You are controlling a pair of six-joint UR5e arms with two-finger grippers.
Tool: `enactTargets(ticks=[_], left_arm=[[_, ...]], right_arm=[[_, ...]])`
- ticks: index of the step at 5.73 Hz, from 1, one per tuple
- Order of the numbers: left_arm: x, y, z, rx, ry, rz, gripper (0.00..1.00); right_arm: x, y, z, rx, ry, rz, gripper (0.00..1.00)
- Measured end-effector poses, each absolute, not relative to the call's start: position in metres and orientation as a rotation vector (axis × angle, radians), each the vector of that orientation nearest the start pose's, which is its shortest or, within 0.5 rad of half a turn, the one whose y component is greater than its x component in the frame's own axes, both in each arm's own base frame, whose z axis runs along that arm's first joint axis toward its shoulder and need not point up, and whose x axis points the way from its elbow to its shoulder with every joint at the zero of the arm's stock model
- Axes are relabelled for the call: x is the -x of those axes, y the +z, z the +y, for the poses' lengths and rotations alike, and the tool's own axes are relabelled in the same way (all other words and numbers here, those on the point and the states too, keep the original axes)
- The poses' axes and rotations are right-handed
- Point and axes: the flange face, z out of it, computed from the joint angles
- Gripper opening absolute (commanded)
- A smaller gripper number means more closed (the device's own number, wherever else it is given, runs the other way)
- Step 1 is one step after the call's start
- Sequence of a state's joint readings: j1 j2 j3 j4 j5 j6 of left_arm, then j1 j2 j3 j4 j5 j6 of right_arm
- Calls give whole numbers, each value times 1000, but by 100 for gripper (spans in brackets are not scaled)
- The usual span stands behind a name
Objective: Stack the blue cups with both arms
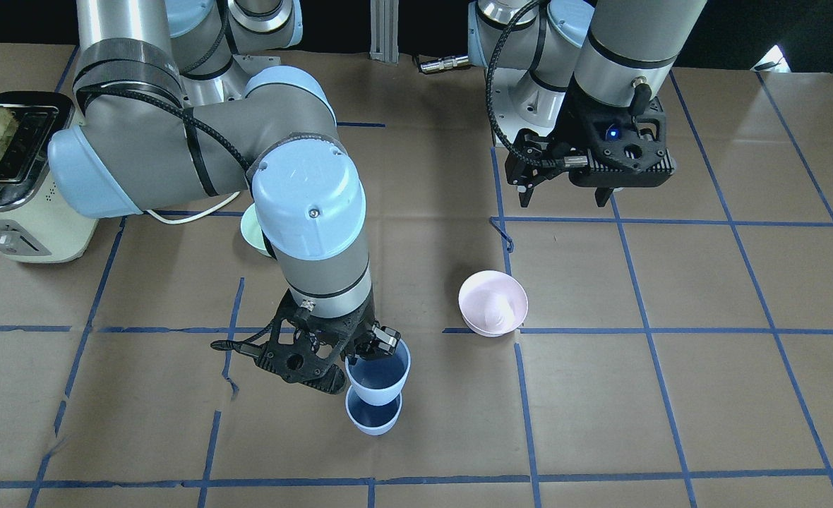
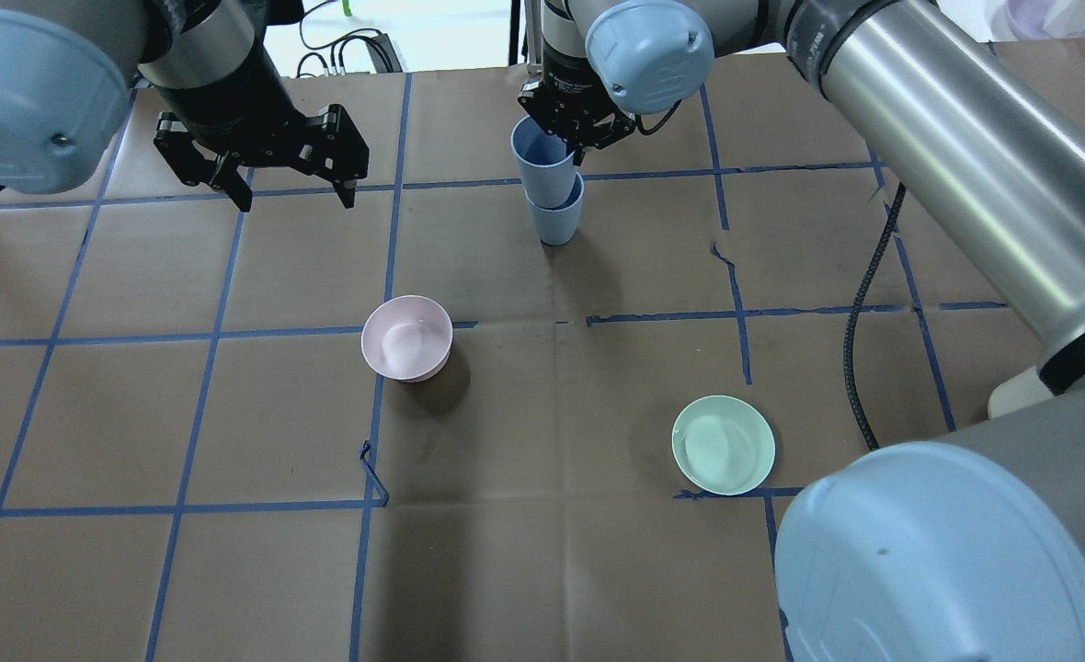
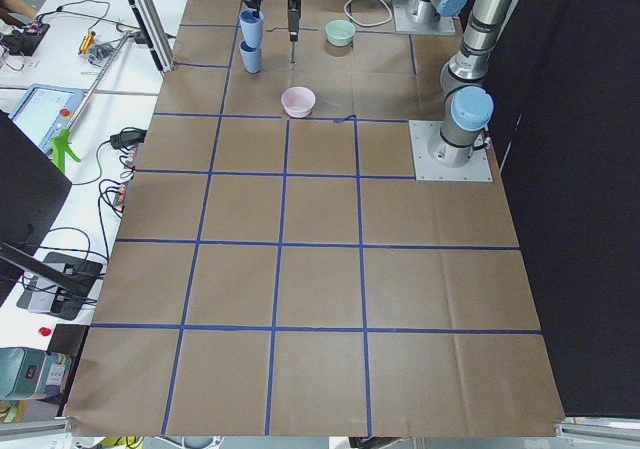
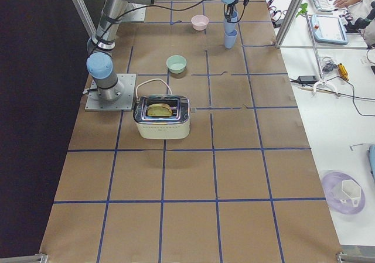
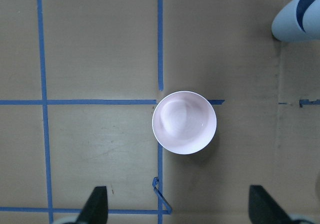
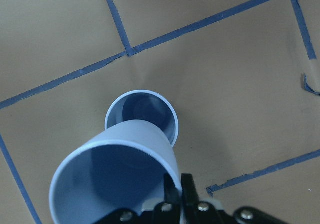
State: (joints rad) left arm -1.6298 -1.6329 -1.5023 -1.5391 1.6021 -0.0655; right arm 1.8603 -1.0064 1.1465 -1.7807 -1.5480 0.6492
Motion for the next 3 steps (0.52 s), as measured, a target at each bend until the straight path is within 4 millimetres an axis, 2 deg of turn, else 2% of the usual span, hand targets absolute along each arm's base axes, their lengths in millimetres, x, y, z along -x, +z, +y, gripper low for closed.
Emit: enactTargets(ticks=[3], left_arm=[[159, 493, -516, 17, -68, 3118, 99]], right_arm=[[-338, 354, -661, -541, -71, 3046, 9]])
